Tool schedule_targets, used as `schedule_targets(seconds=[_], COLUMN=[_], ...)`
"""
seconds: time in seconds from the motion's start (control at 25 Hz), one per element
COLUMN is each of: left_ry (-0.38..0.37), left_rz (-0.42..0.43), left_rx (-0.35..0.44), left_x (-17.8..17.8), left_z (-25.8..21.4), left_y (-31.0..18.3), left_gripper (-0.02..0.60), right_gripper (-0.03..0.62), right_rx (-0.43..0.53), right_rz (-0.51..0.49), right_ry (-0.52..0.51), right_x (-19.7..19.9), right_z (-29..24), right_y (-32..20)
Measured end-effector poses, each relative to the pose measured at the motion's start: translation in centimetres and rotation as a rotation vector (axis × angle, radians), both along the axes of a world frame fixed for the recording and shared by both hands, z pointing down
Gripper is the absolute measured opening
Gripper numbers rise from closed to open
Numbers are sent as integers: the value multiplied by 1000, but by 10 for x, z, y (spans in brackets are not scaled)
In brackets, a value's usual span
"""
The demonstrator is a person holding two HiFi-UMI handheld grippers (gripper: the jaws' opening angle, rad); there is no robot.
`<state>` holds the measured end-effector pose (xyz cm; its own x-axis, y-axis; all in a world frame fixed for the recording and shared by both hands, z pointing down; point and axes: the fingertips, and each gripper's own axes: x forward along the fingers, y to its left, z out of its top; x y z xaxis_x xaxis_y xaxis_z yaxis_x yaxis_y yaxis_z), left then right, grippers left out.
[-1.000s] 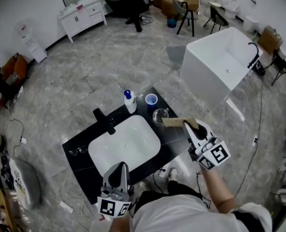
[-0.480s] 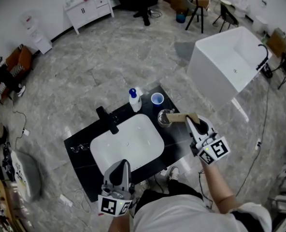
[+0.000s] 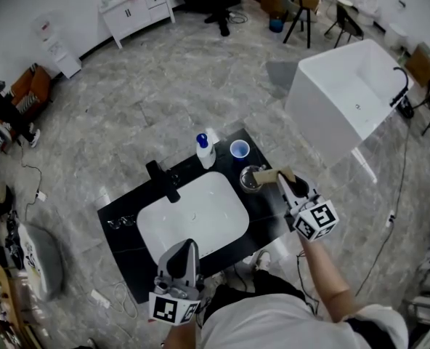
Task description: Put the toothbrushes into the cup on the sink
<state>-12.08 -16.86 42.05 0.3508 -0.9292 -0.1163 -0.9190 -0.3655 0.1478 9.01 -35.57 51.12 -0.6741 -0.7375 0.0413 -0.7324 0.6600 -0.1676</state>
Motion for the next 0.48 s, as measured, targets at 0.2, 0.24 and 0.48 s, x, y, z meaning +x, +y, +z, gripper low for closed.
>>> schedule_targets(seconds=[0.2, 0.24, 0.48], left_ry=[-3, -4, -11], left_rz=[-12, -15, -39], left_rx=[-7, -9, -17], left_x=[-1, -1, -6], left_z=[1, 1, 3], left_y=[1, 1, 4], left_gripper=[-2, -2, -2], right_gripper=[72, 72, 72], right_rx=[-34, -39, -69], right_rz=[0, 0, -8], right_ry=[-15, -18, -22], right_x=[-3, -4, -13], right_z=[13, 15, 35], right_y=[-9, -11, -21])
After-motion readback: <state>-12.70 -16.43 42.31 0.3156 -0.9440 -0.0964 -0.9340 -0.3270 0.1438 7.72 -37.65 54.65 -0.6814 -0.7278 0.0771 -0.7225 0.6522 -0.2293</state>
